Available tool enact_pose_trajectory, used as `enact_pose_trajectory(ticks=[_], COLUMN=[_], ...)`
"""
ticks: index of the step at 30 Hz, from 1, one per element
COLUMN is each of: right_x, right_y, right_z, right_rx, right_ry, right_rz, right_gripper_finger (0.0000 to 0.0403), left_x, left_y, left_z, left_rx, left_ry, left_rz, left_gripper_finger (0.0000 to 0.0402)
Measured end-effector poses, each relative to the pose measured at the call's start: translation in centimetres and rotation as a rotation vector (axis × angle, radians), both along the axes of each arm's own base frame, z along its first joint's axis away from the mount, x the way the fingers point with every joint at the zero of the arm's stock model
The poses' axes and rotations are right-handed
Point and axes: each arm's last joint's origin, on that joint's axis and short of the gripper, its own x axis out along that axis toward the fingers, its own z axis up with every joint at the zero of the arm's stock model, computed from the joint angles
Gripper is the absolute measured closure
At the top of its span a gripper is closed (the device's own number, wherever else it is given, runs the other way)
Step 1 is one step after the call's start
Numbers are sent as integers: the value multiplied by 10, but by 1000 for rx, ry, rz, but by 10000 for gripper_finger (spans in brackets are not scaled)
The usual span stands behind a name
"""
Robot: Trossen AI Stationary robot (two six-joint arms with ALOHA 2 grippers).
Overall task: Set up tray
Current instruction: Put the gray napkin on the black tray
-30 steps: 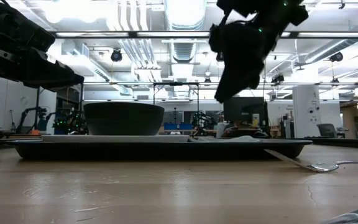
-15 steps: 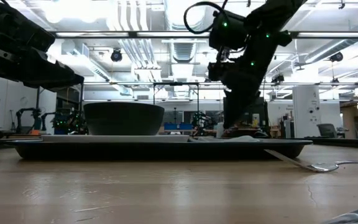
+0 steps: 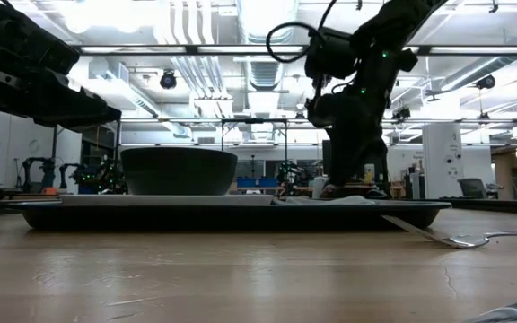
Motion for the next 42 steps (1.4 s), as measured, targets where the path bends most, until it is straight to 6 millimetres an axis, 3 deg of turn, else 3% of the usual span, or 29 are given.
enact_pose_trajectory(ticks=[22,42], right_x=[-1,1], right_y=[-4,-8], right_z=[-1,1], right_rx=[-39,-3], right_ry=[7,-23], right_rz=[80,42], right_gripper_finger=[310,319], left_x=[0,0], left_y=[0,0], left_z=[0,0], left_rx=[0,0], left_ry=[1,1], left_rz=[0,0], left_gripper_finger=[297,297])
